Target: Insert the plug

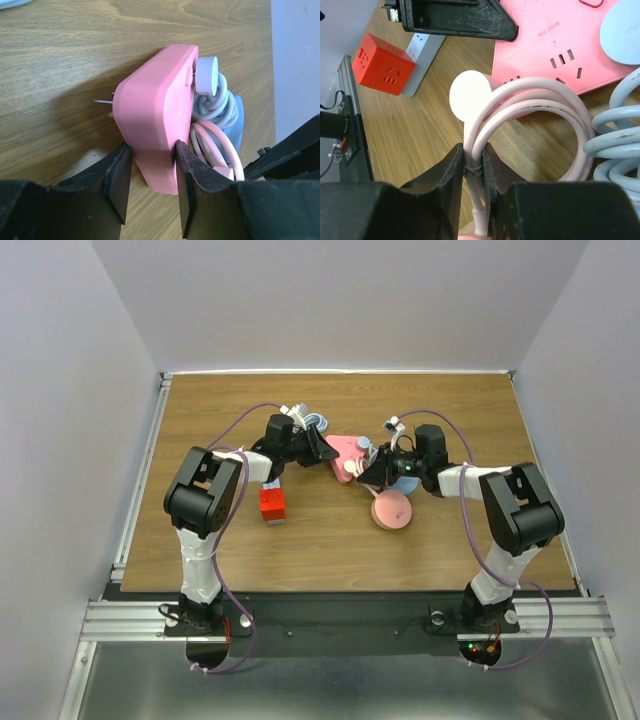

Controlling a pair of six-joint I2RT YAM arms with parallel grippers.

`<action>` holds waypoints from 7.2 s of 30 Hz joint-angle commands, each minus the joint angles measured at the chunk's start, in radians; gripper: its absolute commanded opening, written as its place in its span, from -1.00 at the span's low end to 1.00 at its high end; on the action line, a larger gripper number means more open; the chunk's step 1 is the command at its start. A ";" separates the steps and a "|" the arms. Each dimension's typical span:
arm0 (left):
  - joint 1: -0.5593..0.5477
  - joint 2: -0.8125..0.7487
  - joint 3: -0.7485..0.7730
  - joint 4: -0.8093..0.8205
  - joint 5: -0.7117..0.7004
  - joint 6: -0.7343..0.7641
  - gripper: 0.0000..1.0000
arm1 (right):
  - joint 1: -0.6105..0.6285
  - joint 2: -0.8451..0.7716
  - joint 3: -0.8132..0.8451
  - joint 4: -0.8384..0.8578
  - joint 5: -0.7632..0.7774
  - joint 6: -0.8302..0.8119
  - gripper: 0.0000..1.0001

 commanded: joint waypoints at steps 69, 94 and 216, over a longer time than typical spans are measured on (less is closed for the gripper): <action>0.045 0.114 0.105 -0.276 0.111 0.252 -1.00 | -0.079 0.154 0.164 -0.264 0.352 -0.071 -0.99; 0.107 0.274 0.412 -0.693 0.196 0.612 -1.00 | -0.074 0.168 0.215 -0.309 0.474 -0.053 -0.99; 0.092 0.479 0.989 -1.141 0.079 0.830 -1.00 | 0.084 0.137 0.463 -0.510 0.357 -0.403 -0.99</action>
